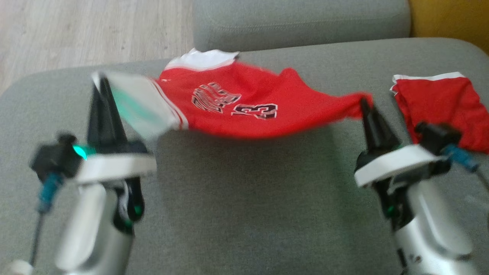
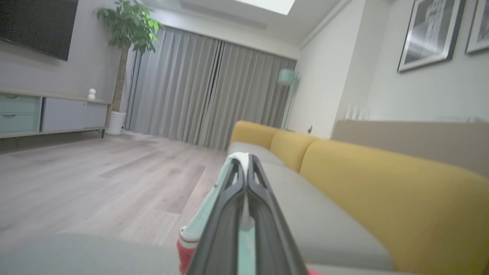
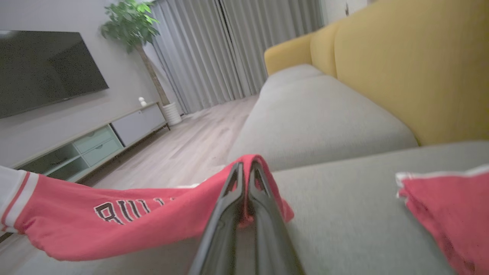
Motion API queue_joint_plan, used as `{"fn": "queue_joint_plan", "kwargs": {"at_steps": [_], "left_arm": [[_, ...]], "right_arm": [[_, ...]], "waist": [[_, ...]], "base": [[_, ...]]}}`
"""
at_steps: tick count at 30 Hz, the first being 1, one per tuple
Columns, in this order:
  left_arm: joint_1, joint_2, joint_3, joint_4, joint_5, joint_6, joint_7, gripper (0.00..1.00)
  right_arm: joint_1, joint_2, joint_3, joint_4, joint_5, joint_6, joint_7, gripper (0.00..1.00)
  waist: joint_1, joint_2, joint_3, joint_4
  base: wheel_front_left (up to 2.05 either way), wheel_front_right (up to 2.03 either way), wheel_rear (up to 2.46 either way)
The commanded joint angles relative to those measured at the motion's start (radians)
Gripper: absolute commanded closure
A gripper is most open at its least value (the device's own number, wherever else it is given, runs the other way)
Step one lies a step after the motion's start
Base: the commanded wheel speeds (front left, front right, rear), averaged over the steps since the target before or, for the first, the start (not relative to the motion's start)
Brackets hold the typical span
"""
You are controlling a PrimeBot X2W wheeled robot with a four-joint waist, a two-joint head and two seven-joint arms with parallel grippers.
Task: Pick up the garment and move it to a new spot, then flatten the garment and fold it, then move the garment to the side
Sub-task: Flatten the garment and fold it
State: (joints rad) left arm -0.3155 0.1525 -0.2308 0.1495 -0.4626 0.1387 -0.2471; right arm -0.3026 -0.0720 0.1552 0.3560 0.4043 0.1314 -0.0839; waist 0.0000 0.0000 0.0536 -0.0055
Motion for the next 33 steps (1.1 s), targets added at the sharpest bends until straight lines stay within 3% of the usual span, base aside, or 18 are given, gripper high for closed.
{"fn": "queue_joint_plan", "kwargs": {"at_steps": [1,12,17,21,27,33], "left_arm": [[-0.107,0.015,0.055,-0.085,-0.021,-0.010,0.011,1.00],[-0.270,0.015,0.128,-0.349,-0.083,0.021,0.064,1.00],[-0.279,0.038,0.144,-0.488,-0.040,0.070,0.089,1.00],[-0.289,0.054,0.136,-0.535,-0.032,0.084,0.140,1.00],[-0.369,0.091,0.126,-0.409,-0.051,0.063,0.220,1.00],[-0.630,0.145,0.125,-0.118,-0.052,-0.009,0.237,1.00]], "right_arm": [[-0.071,-0.027,0.016,-0.098,-0.015,-0.001,0.021,1.00],[-0.199,-0.127,0.028,-0.375,-0.041,-0.001,0.108,1.00],[-0.195,-0.137,-0.010,-0.520,-0.052,-0.001,0.182,1.00],[-0.175,-0.133,-0.040,-0.615,-0.075,-0.001,0.249,1.00],[-0.225,-0.103,-0.086,-0.568,-0.073,-0.001,0.300,1.00],[-0.492,-0.180,-0.019,-0.327,-0.094,-0.001,0.250,1.00]], "waist": [[0.0000,0.0000,-0.012,-0.003],[0.0000,0.0000,-0.059,-0.021],[0.0000,0.0000,-0.052,-0.029],[0.0000,0.0000,-0.015,-0.030],[0.0000,0.0000,0.105,-0.028],[0.0000,0.0000,0.288,-0.016]], "base": [[0.00,0.00,0.00],[0.00,0.00,0.00],[0.00,0.00,0.00],[0.00,0.00,0.00],[0.00,0.00,0.00],[0.00,0.00,0.00]]}}
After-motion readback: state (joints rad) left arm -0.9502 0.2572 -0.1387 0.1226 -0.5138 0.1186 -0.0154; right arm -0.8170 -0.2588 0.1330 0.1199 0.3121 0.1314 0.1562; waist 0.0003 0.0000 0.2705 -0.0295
